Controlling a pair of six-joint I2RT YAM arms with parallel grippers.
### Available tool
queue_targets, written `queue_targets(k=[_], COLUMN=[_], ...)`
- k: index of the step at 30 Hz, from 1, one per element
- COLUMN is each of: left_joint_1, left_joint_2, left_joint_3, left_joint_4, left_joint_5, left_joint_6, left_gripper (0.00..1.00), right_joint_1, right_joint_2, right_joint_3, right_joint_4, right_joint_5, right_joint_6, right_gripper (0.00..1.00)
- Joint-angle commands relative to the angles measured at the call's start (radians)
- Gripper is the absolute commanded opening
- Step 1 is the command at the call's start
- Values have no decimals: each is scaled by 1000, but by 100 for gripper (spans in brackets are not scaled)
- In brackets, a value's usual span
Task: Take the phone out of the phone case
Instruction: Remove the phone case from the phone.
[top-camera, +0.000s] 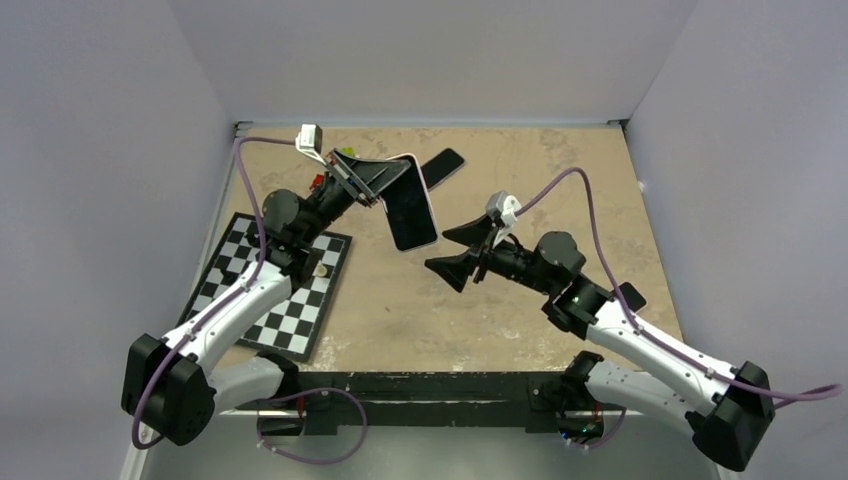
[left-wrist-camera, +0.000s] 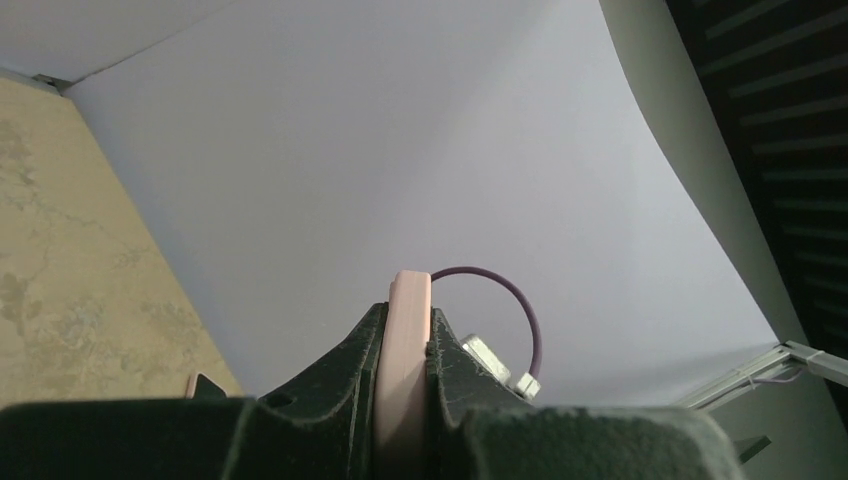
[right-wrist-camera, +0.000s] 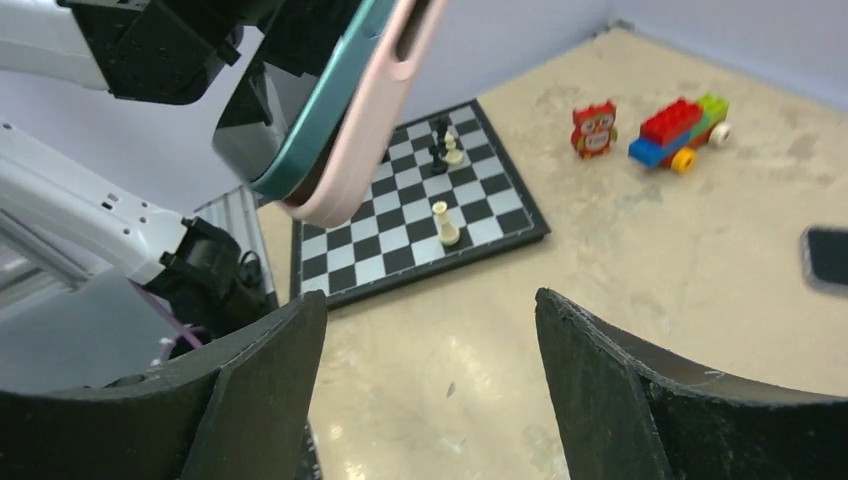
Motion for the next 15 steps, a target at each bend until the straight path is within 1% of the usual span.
queue_targets(k=[1, 2, 4, 8, 12, 15], left_joint_1=[13, 15, 18, 19, 19, 18], left_joint_2=[5, 6, 4, -4, -33, -47], left_joint_3=[12, 12, 15, 33, 33, 33], left_joint_4=[78, 68, 30, -36, -100, -129], left_joint_5=[32, 39, 53, 85, 93, 85], left_joint_6=[89, 105, 135, 182, 224, 242], left_gripper=[0, 0, 0, 0, 0, 0], right_joint_1=[-105, -129, -165, -192, -194, -194], right_joint_2=[5, 7, 8, 16, 16, 25], right_joint_3=[86, 86, 92, 126, 133, 141], right_joint_4=[-150, -129, -114, -118, -51, -29], right_joint_5=[-246, -305, -358, -414, -470, -464], right_joint_6=[223, 265, 324, 379, 445, 474], right_gripper=[76, 74, 72, 68, 65, 62])
